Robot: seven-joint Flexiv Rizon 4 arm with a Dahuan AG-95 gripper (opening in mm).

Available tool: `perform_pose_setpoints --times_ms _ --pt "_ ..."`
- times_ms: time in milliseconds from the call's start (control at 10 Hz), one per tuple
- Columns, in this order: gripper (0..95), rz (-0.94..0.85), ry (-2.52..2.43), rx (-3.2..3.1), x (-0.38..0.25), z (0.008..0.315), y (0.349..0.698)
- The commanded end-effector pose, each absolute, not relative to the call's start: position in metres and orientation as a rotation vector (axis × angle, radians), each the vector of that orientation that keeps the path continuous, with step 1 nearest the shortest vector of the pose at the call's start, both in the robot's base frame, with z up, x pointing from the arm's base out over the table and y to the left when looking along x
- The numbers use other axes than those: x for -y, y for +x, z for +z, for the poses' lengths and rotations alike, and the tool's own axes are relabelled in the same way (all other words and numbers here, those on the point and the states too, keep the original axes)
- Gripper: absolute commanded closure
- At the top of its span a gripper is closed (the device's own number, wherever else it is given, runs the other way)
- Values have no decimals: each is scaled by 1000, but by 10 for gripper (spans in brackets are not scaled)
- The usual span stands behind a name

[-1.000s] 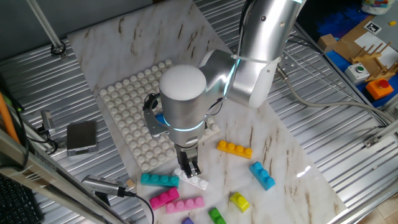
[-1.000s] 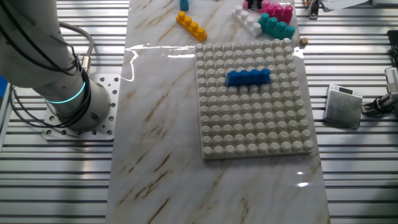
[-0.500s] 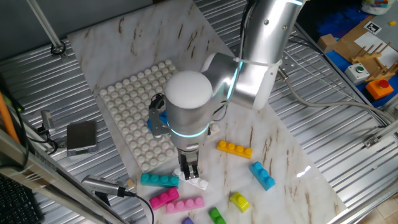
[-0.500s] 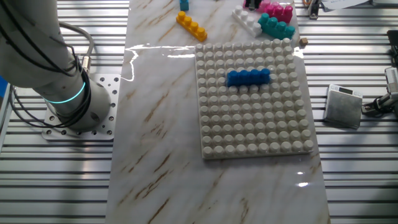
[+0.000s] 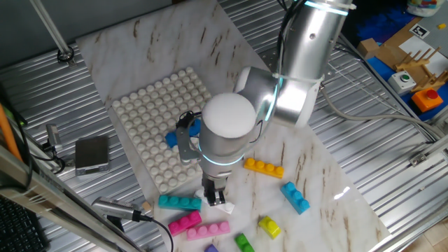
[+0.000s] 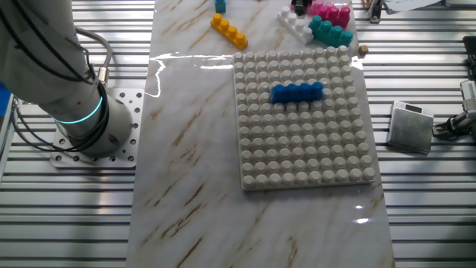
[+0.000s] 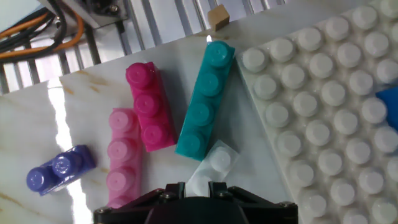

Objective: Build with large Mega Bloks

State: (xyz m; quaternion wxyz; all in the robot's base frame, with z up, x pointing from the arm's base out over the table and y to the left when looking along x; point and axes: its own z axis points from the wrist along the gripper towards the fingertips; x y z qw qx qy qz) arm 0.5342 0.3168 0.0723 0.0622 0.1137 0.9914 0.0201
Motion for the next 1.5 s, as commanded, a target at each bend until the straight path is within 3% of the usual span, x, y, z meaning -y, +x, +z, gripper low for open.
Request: perform_pose_setpoints --times_ms 100,1500 --pt "760 177 72 -3017 -321 69 537" --pt "760 226 -12 -3023 -362 44 532"
